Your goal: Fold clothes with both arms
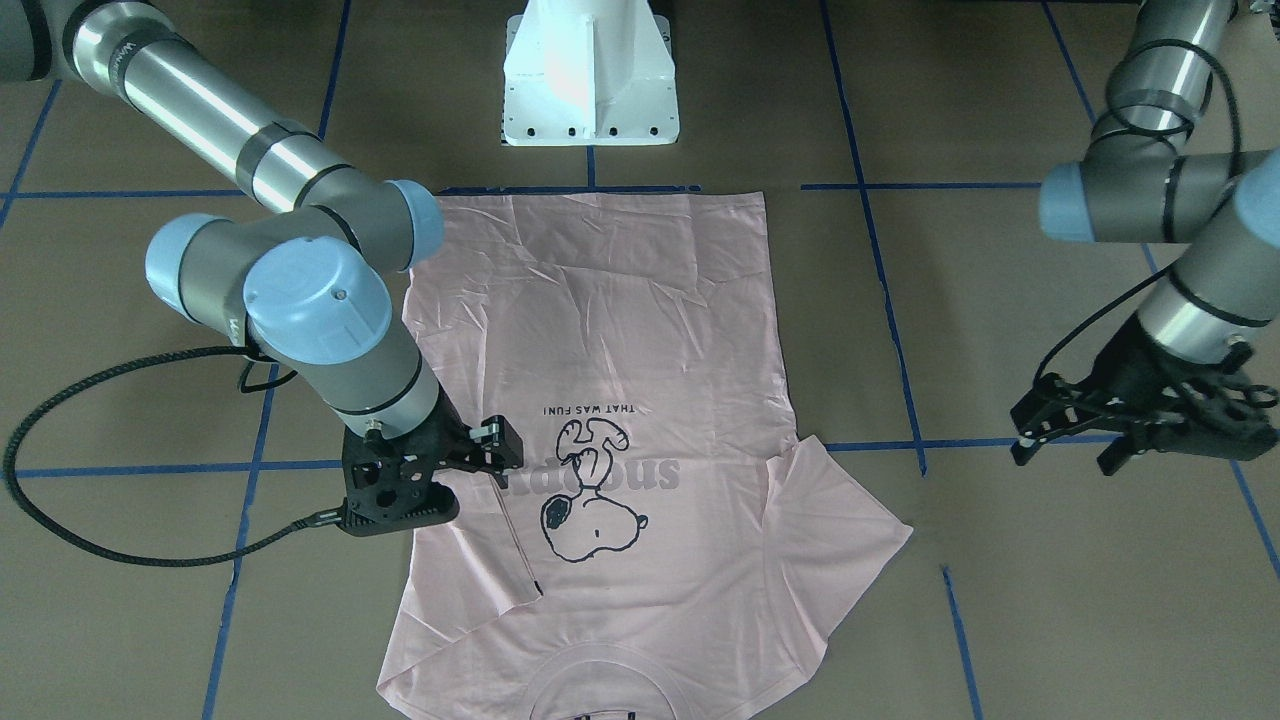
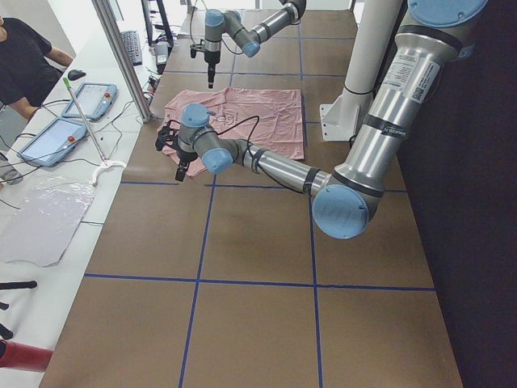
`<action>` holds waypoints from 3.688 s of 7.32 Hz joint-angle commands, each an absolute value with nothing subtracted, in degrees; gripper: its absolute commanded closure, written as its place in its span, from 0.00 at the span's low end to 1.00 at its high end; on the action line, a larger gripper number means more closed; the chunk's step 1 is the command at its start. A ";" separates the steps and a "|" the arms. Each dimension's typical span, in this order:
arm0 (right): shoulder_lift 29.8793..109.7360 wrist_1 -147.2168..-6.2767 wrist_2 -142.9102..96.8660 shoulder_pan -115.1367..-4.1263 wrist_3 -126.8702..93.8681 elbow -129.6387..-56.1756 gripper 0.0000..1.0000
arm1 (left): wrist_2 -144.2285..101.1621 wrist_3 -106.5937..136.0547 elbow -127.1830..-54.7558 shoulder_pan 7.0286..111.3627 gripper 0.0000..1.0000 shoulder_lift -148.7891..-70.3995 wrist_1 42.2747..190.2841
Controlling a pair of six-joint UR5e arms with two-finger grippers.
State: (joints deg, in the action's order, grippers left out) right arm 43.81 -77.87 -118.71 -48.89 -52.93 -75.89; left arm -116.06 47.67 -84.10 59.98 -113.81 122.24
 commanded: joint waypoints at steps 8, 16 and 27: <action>56.07 -86.66 -127.35 -57.04 -47.99 -90.62 0.00 | -100.72 59.15 -67.24 47.46 0.19 -122.61 132.63; 56.16 -86.57 -127.09 -57.04 -48.08 -90.09 0.00 | -100.72 58.62 -63.98 48.25 0.64 -124.45 132.63; 58.01 -85.96 -126.74 -56.69 -47.99 -90.00 0.00 | -101.34 78.97 -65.39 41.51 1.00 -138.93 123.66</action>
